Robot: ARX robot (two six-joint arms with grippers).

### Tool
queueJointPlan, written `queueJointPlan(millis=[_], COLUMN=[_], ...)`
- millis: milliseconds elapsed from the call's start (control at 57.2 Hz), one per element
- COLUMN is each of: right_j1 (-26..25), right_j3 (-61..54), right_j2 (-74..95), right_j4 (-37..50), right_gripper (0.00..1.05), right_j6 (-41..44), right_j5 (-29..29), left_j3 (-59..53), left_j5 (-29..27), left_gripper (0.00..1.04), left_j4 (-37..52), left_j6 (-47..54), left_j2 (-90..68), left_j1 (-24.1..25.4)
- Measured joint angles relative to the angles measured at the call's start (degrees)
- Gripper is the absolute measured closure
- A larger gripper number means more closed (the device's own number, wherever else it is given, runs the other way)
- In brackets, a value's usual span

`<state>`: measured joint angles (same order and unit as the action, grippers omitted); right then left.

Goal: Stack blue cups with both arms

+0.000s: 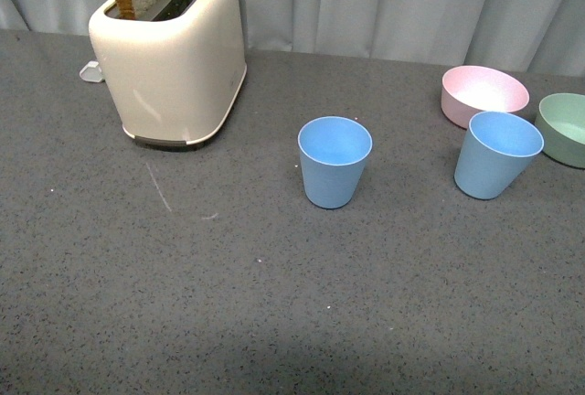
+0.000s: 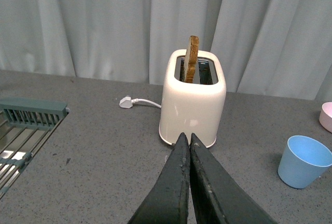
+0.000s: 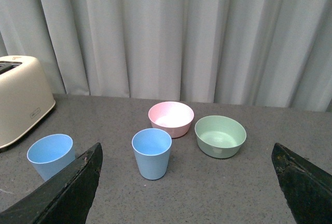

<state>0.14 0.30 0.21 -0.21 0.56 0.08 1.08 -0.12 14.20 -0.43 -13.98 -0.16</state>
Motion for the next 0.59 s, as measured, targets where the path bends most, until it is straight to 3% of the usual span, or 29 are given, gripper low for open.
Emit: queueJointPlan(millis=[315, 402, 595], right_j1=[0.0, 0.0, 0.0], right_j3=[0.0, 0.0, 0.0], right_j2=[0.0, 0.0, 0.0], right_j4=[0.0, 0.0, 0.0], right_gripper=[0.1, 0.1, 0.1], right_j6=[0.0, 0.0, 0.0], right_j5=[0.0, -0.02, -0.02], left_j3=[0.02, 0.02, 0.02], left_j5=[-0.02, 0.07, 0.07], left_gripper=[1.01, 1.01, 1.01], left_j4=[-4.57, -13.18, -14.05], left_j6=[0.0, 0.0, 0.0], left_j2=[4.55, 11.3, 13.66], left_j1=[0.0, 0.02, 0.02])
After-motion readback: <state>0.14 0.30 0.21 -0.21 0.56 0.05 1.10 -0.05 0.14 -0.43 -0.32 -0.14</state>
